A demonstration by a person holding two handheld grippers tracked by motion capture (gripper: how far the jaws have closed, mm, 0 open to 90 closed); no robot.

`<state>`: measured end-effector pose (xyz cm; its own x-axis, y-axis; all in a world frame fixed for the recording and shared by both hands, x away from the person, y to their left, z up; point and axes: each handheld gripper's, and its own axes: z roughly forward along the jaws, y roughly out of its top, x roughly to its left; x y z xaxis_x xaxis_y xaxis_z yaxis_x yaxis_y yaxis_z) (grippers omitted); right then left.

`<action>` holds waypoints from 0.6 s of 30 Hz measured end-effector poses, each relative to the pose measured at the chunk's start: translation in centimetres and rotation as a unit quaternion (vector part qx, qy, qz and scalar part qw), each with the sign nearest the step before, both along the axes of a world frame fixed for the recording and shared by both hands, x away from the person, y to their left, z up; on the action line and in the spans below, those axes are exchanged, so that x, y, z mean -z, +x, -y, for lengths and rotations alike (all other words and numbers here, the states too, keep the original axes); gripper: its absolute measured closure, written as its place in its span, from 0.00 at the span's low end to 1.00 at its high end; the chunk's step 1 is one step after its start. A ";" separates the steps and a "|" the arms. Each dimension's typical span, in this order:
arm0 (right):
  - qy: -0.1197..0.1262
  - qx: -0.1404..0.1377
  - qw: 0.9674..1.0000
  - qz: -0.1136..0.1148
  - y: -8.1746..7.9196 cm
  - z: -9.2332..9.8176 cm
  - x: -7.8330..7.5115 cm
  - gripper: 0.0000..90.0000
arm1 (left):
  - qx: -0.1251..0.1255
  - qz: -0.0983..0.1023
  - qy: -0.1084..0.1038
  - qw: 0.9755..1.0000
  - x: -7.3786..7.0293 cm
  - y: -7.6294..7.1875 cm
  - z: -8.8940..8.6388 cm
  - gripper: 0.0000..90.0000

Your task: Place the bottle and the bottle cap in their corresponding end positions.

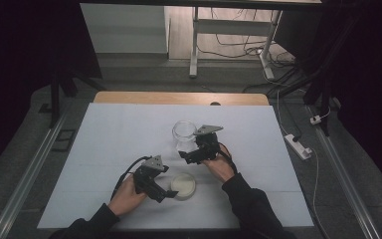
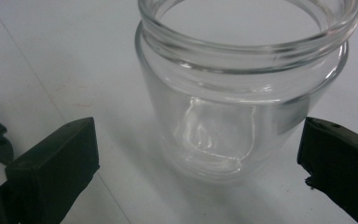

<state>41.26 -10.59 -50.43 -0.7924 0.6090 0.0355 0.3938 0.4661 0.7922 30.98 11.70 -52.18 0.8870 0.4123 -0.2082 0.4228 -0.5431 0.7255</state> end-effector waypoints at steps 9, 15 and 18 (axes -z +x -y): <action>0.007 -0.011 1.000 -0.009 -1.1 0.6 -0.4 0.00 | -0.018 -0.002 0.000 1.000 -0.4 -0.6 -1.3 0.00; 0.008 -0.013 1.000 -0.009 -1.8 1.2 -0.5 0.00 | -0.026 -0.002 -0.004 1.000 -0.6 -1.1 -2.1 0.00; 0.011 -0.013 1.000 -0.010 -2.2 1.4 -0.6 0.00 | -0.027 0.001 -0.001 1.000 -0.7 -1.4 -2.3 0.00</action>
